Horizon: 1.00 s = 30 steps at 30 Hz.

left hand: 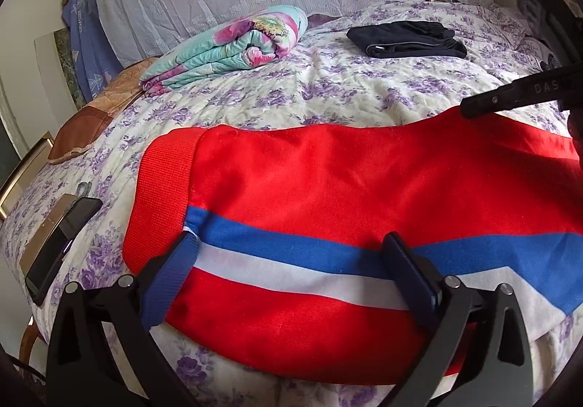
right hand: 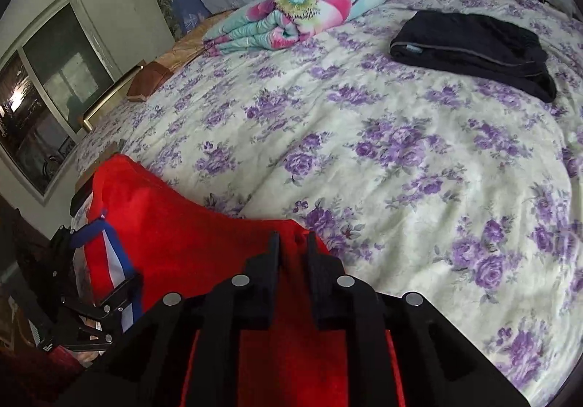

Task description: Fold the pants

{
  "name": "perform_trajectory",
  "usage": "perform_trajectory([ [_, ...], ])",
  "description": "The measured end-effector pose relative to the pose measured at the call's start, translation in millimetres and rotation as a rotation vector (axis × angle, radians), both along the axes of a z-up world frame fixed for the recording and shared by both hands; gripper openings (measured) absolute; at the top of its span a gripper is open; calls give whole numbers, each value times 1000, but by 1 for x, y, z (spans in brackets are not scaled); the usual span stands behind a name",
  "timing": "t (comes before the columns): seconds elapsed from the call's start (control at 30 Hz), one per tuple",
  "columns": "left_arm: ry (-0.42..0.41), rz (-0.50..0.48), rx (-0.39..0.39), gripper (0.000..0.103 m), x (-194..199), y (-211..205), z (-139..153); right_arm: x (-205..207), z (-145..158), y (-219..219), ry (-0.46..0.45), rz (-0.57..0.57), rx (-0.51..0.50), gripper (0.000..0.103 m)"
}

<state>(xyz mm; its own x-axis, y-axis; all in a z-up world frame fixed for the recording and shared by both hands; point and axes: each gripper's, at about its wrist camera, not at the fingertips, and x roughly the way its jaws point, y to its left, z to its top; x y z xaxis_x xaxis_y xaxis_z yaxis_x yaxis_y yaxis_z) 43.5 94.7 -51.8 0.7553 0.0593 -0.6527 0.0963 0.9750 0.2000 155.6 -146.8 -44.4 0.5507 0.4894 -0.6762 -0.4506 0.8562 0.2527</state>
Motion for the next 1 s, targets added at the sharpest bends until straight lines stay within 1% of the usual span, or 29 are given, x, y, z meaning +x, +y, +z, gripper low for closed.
perform_trajectory([
  [0.07, 6, -21, -75, 98, -3, 7, 20, -13, 15, 3, -59, 22, 8, 15],
  [0.1, -19, -28, -105, 98, -6, 12, 34, -16, 20, 5, -63, 42, 21, 15],
  [0.17, -71, -7, -101, 98, -4, 17, 57, -18, 21, 15, -54, 79, 39, 15],
  [0.23, -69, 18, -86, 98, 8, 21, 67, -13, 13, 26, -35, 96, 38, 15],
  [0.27, -49, 34, -79, 98, 19, 25, 65, -8, 5, 30, -16, 95, 33, 15],
  [0.3, -9, 49, -71, 98, 33, 28, 57, -1, -6, 33, 20, 85, 19, 15],
  [0.33, 42, 87, -50, 98, 48, 32, 44, 6, -19, 36, 63, 66, -2, 13],
  [0.37, 102, 148, -15, 99, 65, 38, 27, 15, -34, 35, 121, 56, 12, 9],
  [0.4, 187, 190, -20, 99, 81, 49, 4, 22, -39, 25, 156, 47, 88, 3],
  [0.43, 261, 177, -140, 99, 88, 64, -8, 25, -39, 17, 186, 27, 125, 0],
  [0.47, 277, 185, -252, 99, 89, 80, -2, 26, -38, 11, 183, 14, 144, 0],
  [0.5, 278, 185, -332, 99, 89, 93, 4, 25, -37, 7, 174, 7, 154, 0],
  [0.53, 280, 186, -382, 99, 88, 101, 7, 21, -35, 5, 164, -2, 161, 0],
  [0.57, 281, 188, -409, 99, 85, 105, 9, 15, -31, 4, 144, -9, 157, 0],
  [0.6, 275, 198, -409, 99, 80, 105, 11, 6, -24, 3, 110, -11, 147, 5],
  [0.63, 256, 208, -388, 99, 73, 102, 16, -5, -15, 2, 65, -10, 134, 6],
  [0.7, 177, 221, -296, 99, 55, 90, 33, -26, 1, -1, -4, 6, 120, 6],
  [0.73, 128, 222, -249, 99, 46, 84, 43, -36, 6, -2, -19, 19, 120, 7],
  [0.77, 80, 213, -219, 99, 37, 78, 54, -43, 9, -3, -22, 28, 118, 14],
  [0.8, 37, 198, -203, 99, 27, 74, 64, -50, 9, -3, -22, 34, 116, 38],
  [0.83, 9, 186, -195, 99, 20, 71, 71, -57, 7, -1, -23, 39, 104, 55],
  [0.87, 3, 175, -194, 99, 18, 69, 74, -60, 2, 2, -20, 44, 74, 55],
  [0.9, 21, 156, -189, 99, 19, 66, 71, -61, -7, 8, -7, 51, 33, 55],
  [0.93, 52, 143, -173, 99, 24, 63, 62, -61, -20, 11, 22, 59, 4, 56],
  [0.97, 91, 152, -139, 99, 32, 59, 47, -58, -33, 14, 57, 58, -10, 56],
  [1.0, 140, 176, -96, 99, 41, 57, 28, -58, -34, 14, 43, 57, -7, 56],
])
